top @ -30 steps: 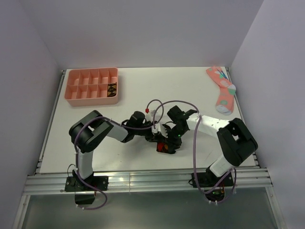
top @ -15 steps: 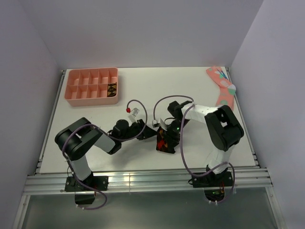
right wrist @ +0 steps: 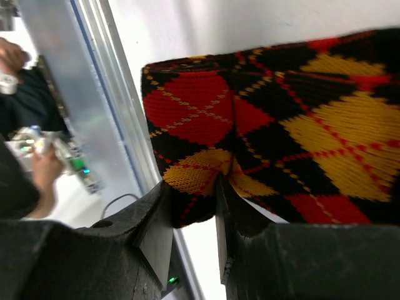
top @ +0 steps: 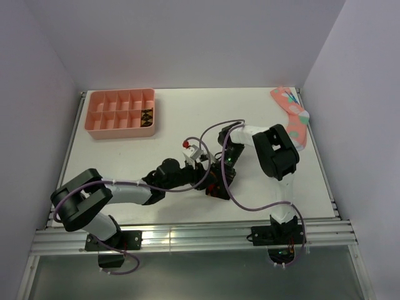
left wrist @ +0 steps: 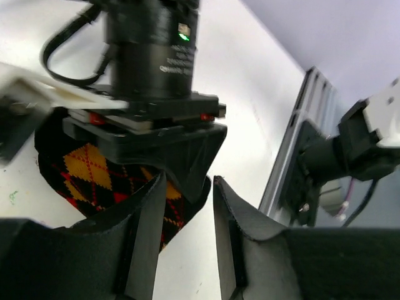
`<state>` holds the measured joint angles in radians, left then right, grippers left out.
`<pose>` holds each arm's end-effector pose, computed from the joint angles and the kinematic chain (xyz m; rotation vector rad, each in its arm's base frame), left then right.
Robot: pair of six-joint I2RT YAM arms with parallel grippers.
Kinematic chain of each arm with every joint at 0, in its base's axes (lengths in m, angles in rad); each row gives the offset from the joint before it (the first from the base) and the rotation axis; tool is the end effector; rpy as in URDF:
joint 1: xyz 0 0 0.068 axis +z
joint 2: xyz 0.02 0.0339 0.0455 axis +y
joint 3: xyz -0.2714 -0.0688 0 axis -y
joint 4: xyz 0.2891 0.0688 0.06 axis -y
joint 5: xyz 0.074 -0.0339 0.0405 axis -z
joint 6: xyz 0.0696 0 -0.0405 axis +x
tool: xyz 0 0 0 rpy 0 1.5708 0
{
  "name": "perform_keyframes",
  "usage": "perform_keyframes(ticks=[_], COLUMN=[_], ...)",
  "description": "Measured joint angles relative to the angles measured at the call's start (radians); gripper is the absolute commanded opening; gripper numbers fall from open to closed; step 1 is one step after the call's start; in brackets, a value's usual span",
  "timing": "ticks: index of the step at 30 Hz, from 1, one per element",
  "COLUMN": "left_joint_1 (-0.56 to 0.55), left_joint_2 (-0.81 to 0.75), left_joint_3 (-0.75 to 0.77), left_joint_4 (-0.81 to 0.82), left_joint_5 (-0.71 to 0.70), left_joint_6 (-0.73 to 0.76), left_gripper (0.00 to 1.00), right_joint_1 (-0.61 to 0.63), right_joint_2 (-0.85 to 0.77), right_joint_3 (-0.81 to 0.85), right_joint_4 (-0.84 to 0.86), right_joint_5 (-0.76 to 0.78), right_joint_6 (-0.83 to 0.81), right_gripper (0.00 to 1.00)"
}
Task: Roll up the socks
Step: Roll the sock at the center of the board.
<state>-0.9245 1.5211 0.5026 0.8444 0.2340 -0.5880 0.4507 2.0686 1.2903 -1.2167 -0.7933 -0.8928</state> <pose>0.1972 -0.2882 0.1454 0.5087 1.8626 -1.2711 0.2908 0.1958 0.0798 1.4650 -2.2274 -1.2104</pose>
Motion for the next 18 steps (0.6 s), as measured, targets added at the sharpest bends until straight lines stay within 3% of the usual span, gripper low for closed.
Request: perform_keyframes(ticks=[10, 18], left_joint_1=[-0.103, -0.161], left_joint_2=[0.087, 0.114], left_joint_3=[0.157, 0.208], left_joint_4=[-0.347, -0.446], left_joint_5=[-0.123, -0.2], left_joint_6=[0.236, 0.362], left_gripper=[0.44, 0.45], right_joint_1=[-0.033, -0.039], right_joint_2=[0.117, 0.167], right_joint_3=[0.114, 0.162], right_joint_4=[-0.145, -0.197], right_joint_5=[0.026, 0.045], right_joint_6=[0.005, -0.005], right_gripper=[0.3, 0.3])
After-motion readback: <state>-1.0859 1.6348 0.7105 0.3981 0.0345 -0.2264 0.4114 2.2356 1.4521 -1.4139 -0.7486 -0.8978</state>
